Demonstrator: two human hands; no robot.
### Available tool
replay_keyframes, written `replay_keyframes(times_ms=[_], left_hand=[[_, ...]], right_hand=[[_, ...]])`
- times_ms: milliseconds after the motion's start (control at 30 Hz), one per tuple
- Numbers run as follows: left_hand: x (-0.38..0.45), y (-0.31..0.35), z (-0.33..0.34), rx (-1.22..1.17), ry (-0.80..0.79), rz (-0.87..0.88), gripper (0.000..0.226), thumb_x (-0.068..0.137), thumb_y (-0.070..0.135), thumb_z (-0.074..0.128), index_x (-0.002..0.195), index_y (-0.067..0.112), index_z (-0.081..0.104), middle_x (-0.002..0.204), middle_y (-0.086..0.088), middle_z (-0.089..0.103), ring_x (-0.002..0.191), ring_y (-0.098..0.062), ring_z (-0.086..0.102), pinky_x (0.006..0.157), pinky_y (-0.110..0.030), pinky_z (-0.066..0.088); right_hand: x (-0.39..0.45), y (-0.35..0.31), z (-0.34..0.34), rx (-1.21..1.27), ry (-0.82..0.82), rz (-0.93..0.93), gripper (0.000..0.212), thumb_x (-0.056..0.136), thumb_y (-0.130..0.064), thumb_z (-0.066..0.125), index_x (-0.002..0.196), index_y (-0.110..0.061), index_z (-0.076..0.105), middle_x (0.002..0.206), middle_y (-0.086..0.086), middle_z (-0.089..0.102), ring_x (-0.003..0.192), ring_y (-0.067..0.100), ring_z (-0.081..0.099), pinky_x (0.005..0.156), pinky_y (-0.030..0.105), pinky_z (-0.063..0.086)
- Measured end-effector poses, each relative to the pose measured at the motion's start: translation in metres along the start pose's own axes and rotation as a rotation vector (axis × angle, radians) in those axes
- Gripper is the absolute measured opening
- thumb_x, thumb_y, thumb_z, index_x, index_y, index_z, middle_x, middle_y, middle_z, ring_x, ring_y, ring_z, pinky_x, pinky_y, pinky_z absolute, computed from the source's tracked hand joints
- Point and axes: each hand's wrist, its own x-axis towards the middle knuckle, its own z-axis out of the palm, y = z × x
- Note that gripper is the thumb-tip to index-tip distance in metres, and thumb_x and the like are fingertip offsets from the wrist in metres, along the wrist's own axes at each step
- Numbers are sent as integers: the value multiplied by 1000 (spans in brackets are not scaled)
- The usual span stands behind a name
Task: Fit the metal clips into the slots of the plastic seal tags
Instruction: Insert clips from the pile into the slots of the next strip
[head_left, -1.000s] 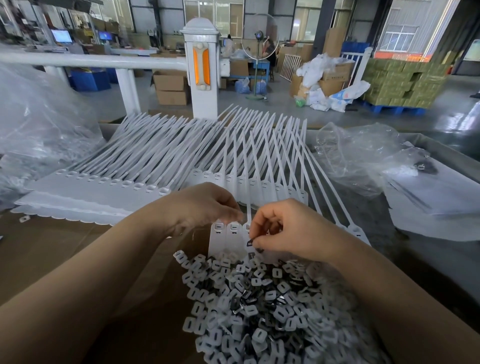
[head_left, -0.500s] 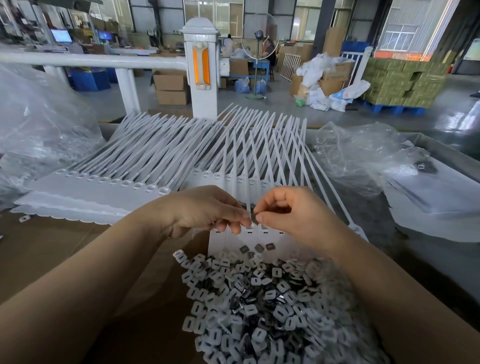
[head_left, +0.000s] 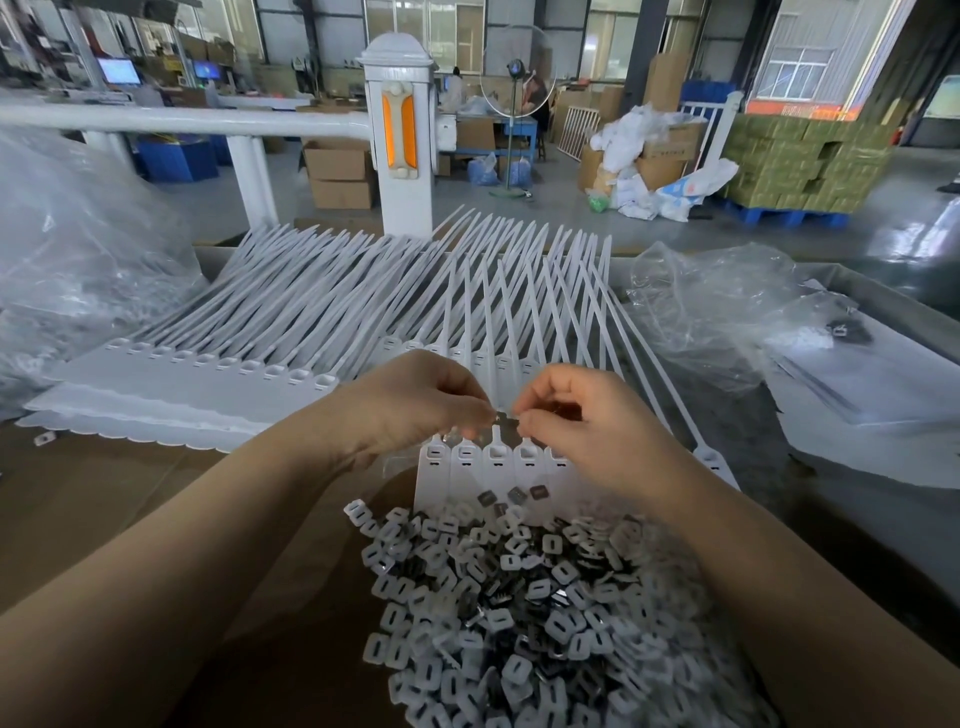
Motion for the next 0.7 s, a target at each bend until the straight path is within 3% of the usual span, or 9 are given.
replay_keyframes(times_ms=[100, 267, 433, 567, 700], left_hand=[[0, 1, 1, 48, 15, 19, 13, 88, 25, 68, 82, 18, 75, 64, 14, 69, 44, 10, 51, 43, -2, 33], [0, 2, 1, 82, -16, 17, 11, 86, 29, 69, 80, 23, 75, 74, 10, 73, 65, 4, 61, 68, -20, 44], [-1, 3, 2, 68, -48, 23, 12, 88, 31, 67, 80, 25, 74, 73, 9, 72, 69, -3, 60, 74, -25, 48], [-1, 4, 6, 52, -12, 8, 12, 88, 32, 67, 81, 24, 73, 72, 12, 72, 66, -2, 59, 69, -19, 48], [0, 2, 10, 59, 54, -10, 13, 87, 30, 67, 80, 21, 72, 60, 16, 67, 53, 6, 53, 50, -6, 41]], right_hand=[[0, 0, 1, -13, -22, 14, 6, 93, -25, 65, 88, -27, 69, 80, -9, 71, 68, -5, 62, 60, 9, 44], [1, 0, 2, -16, -41, 26, 10, 94, -23, 64, 86, -24, 69, 76, -3, 71, 54, -6, 53, 52, 8, 39], [1, 1, 3, -35, -61, 54, 14, 96, -25, 59, 84, -26, 67, 72, -8, 70, 57, -6, 57, 53, 8, 42], [1, 2, 5, -40, -81, 58, 13, 96, -26, 58, 86, -26, 66, 72, -9, 68, 60, -4, 58, 55, 9, 44], [2, 4, 5, -50, -37, 68, 9, 96, -29, 59, 89, -29, 64, 73, -9, 69, 61, -4, 60, 54, 10, 43]])
